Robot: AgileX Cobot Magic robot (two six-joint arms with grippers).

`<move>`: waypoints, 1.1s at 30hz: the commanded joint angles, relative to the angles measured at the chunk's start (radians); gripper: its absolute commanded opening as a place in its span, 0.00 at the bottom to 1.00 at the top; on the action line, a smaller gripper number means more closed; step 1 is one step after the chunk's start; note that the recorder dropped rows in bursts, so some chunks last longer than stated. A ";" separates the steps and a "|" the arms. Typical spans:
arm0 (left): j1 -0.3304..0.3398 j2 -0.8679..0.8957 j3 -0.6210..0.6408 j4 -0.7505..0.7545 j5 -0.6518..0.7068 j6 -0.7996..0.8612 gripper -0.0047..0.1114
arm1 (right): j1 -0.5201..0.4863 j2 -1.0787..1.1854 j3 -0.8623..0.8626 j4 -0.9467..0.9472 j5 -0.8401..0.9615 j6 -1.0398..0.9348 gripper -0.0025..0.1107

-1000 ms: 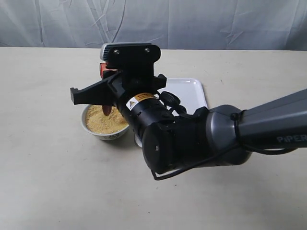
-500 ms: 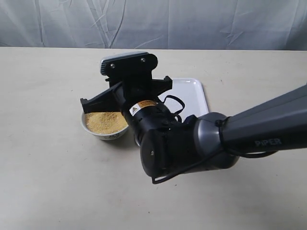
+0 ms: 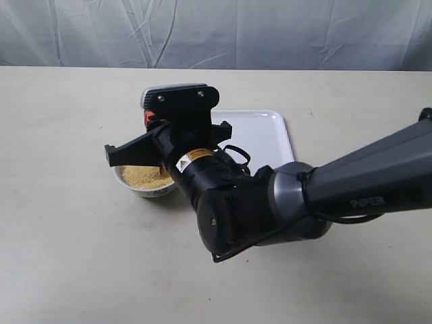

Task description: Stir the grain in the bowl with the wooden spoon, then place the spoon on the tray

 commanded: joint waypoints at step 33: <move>-0.001 -0.004 0.002 0.004 -0.012 0.000 0.04 | -0.002 -0.077 -0.004 -0.031 0.043 -0.152 0.02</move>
